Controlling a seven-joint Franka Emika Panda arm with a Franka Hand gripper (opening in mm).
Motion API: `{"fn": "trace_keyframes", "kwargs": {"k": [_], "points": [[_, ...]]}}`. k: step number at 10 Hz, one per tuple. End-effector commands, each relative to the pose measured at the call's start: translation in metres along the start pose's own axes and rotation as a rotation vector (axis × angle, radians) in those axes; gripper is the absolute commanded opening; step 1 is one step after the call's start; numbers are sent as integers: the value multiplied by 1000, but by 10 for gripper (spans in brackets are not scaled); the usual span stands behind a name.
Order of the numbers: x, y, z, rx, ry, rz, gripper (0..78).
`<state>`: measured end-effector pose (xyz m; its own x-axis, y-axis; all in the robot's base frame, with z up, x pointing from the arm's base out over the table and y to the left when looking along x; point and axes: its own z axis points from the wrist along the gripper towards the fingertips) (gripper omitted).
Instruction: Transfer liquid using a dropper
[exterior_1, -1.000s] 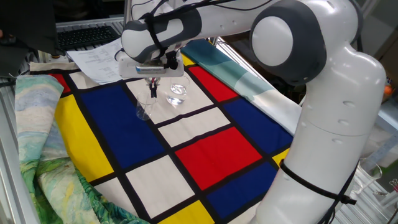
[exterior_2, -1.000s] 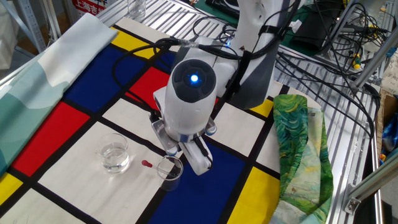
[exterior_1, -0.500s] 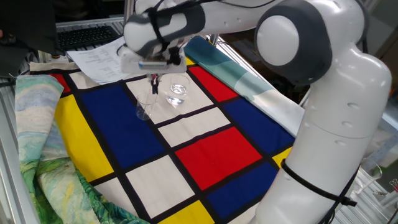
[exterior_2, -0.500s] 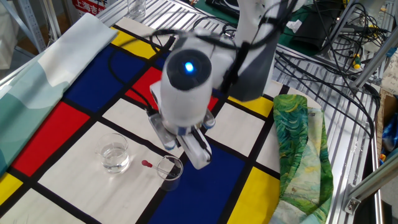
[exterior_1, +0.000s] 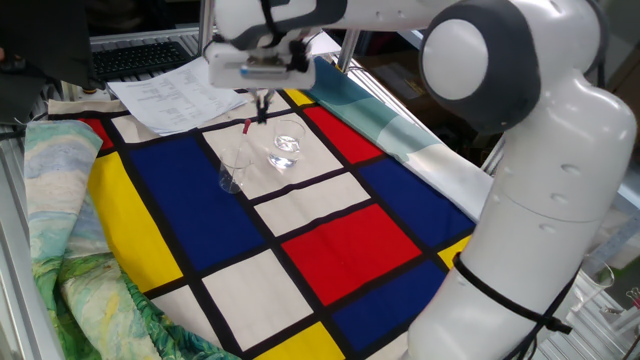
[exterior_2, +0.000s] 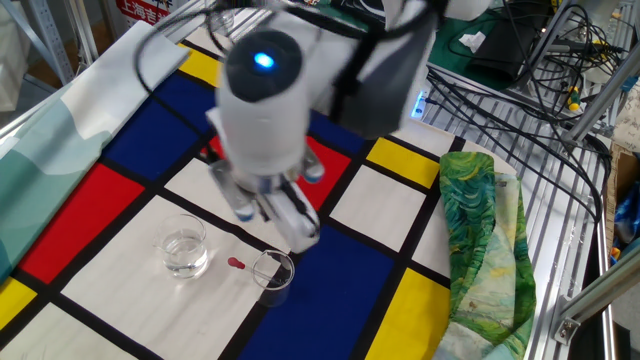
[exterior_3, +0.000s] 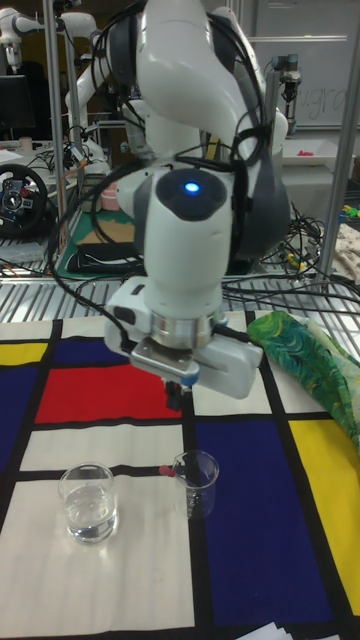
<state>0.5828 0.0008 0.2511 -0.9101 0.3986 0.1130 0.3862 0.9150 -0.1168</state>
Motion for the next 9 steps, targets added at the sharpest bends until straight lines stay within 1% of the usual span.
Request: {"fn": "trace_keyframes", "kwargs": {"k": [1,2,3,4,5,6,7,9], "points": [[-36,-22,-2,1,-30,-98,0],[-45,-28,0,17,-45,-125,0],[-48,-30,2,23,-51,-124,0],[-45,-24,1,17,-45,-99,0],[-42,-16,1,17,-45,-63,0],[-40,-11,2,16,-46,-56,0],[-39,1,7,14,-42,-22,0],[-45,12,19,12,-36,8,0]]}}
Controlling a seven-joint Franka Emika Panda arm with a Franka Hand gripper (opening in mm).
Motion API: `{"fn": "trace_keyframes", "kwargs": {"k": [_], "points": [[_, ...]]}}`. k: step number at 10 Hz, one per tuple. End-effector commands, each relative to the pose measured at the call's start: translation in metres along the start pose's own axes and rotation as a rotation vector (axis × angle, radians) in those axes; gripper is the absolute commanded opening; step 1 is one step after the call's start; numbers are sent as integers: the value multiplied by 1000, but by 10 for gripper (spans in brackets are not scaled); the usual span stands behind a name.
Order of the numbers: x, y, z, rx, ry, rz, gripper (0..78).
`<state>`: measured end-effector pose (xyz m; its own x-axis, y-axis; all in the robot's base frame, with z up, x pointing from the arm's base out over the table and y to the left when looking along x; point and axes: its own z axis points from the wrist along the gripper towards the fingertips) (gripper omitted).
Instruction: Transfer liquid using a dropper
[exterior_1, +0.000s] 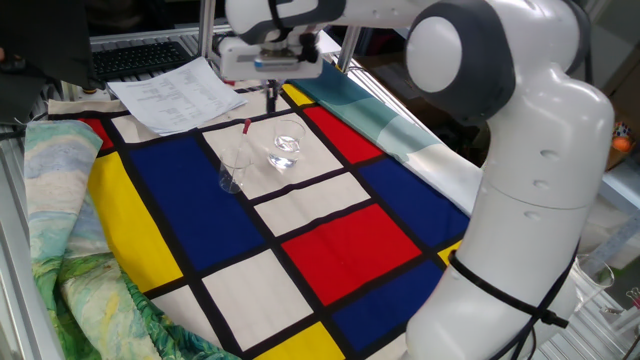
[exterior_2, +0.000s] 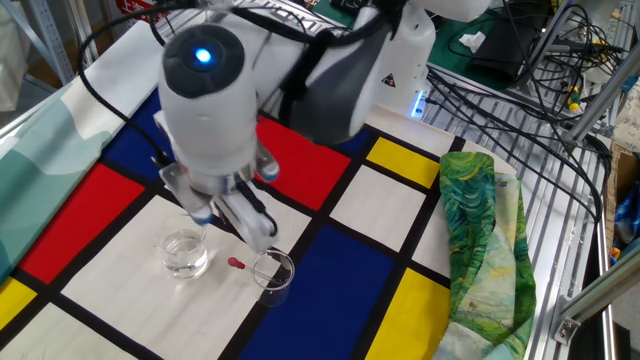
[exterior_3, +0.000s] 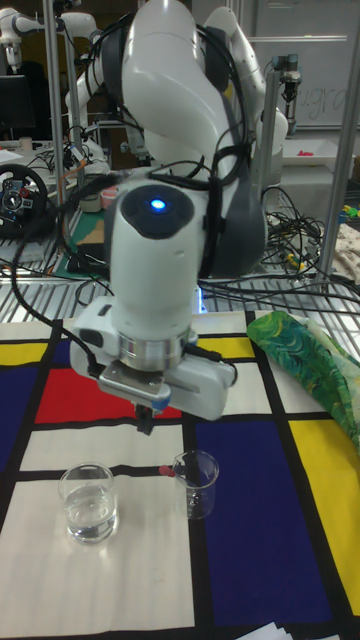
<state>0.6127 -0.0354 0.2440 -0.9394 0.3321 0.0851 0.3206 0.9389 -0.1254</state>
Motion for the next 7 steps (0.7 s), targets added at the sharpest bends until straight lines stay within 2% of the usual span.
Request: {"fn": "trace_keyframes", "kwargs": {"k": [1,4,7], "points": [[-8,35,14,-8,14,82,0],[-9,35,13,-4,27,99,0],[-9,36,14,-15,36,129,0]]}}
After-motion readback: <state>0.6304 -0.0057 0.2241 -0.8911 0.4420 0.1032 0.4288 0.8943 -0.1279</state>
